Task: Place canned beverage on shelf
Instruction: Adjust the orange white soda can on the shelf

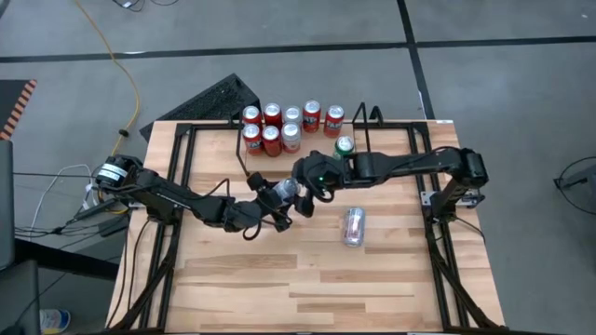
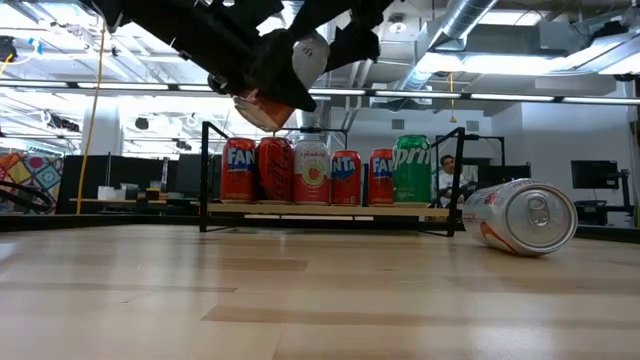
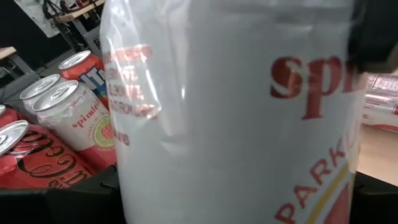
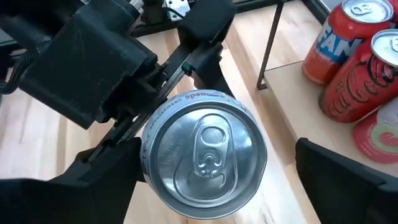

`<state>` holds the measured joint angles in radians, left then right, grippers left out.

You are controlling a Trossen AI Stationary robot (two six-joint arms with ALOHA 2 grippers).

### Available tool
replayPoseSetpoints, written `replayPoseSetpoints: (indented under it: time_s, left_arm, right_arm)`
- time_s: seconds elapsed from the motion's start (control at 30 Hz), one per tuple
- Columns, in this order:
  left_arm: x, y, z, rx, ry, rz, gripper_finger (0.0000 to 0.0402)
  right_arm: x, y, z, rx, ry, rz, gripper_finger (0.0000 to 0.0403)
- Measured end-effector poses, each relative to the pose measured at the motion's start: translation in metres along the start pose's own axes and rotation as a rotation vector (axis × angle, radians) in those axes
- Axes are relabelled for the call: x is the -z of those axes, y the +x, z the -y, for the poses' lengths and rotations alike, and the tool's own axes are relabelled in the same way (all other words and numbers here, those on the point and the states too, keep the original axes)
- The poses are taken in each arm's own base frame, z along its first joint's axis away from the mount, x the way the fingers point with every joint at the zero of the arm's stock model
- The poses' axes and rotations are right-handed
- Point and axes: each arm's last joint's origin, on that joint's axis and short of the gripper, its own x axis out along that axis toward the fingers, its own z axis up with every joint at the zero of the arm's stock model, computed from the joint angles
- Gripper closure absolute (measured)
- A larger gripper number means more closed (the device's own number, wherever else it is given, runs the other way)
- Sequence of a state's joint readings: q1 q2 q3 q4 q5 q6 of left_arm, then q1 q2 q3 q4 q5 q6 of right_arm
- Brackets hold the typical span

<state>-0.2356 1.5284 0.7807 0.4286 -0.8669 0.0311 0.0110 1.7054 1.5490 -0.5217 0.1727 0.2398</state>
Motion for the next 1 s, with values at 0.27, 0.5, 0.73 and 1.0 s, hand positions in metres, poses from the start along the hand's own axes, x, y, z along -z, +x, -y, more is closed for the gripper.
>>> replayPoseSetpoints:
  time_s: [0.27,0.5,0.73,1.0]
  left_arm:
    - [-0.002,0.000,0.001,0.037,-0.002,0.013,0.0120]
    - [-0.002,0.000,0.001,0.050,-0.003,0.021,0.0119]
    - [-0.005,0.000,0.005,0.178,0.000,-0.032,0.0089]
    - [-0.014,-0.015,-0.007,0.268,0.023,-0.197,0.0069]
  right_arm:
    - [0.000,0.001,0.000,-0.045,0.002,-0.008,0.0066]
    - [0.000,0.001,-0.001,-0.051,-0.004,-0.010,0.0167]
    - [0.003,0.001,-0.003,-0.072,-0.042,-0.031,0.0175]
    - [0.003,0.000,-0.002,-0.068,-0.090,-0.035,0.0175]
